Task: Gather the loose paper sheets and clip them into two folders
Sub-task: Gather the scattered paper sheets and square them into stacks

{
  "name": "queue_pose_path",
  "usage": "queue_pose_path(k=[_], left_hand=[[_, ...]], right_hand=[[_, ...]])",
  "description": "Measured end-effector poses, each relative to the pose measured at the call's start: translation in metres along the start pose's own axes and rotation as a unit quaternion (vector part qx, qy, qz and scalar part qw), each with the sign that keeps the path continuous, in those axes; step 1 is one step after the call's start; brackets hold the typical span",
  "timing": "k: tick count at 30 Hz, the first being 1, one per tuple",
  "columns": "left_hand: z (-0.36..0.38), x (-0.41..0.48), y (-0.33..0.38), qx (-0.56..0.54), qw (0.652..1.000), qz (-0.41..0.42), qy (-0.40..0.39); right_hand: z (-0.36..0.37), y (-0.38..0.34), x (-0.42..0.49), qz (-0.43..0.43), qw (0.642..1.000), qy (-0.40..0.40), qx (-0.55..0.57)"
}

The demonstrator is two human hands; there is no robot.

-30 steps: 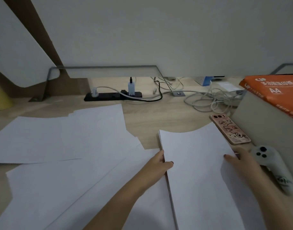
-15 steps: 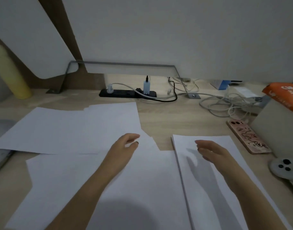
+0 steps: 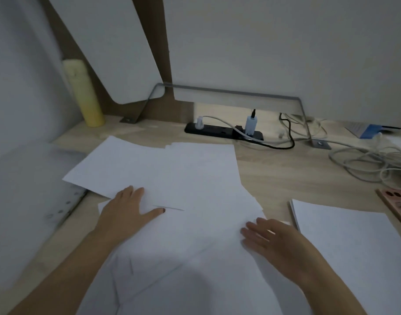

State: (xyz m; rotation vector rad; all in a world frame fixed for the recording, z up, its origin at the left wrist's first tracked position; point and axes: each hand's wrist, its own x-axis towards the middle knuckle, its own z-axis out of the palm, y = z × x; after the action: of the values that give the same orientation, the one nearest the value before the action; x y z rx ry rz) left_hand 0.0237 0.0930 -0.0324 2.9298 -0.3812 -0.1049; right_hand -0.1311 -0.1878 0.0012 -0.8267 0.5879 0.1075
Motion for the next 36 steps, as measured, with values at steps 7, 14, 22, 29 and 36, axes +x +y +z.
queue_pose_path(k=[7, 14, 22, 29, 36], left_hand=[[-0.003, 0.020, -0.010, 0.178, 0.965, 0.169, 0.092], [-0.012, 0.013, 0.002, 0.128, 0.962, 0.173, 0.169], [-0.017, -0.041, 0.078, -0.138, 0.954, 0.267, -0.006], [0.001, 0.000, 0.053, -0.096, 0.987, 0.130, 0.017], [-0.002, 0.042, 0.003, -0.091, 0.995, -0.009, -0.041]], right_hand=[[0.019, 0.010, 0.009, 0.000, 1.000, -0.009, -0.009], [0.042, 0.037, 0.031, -0.049, 0.980, 0.038, -0.188], [0.043, 0.044, 0.041, -0.025, 0.980, -0.147, -0.128], [0.043, 0.050, 0.032, -0.053, 0.977, -0.174, -0.113], [0.048, 0.061, 0.034, -0.073, 0.985, -0.069, -0.141]])
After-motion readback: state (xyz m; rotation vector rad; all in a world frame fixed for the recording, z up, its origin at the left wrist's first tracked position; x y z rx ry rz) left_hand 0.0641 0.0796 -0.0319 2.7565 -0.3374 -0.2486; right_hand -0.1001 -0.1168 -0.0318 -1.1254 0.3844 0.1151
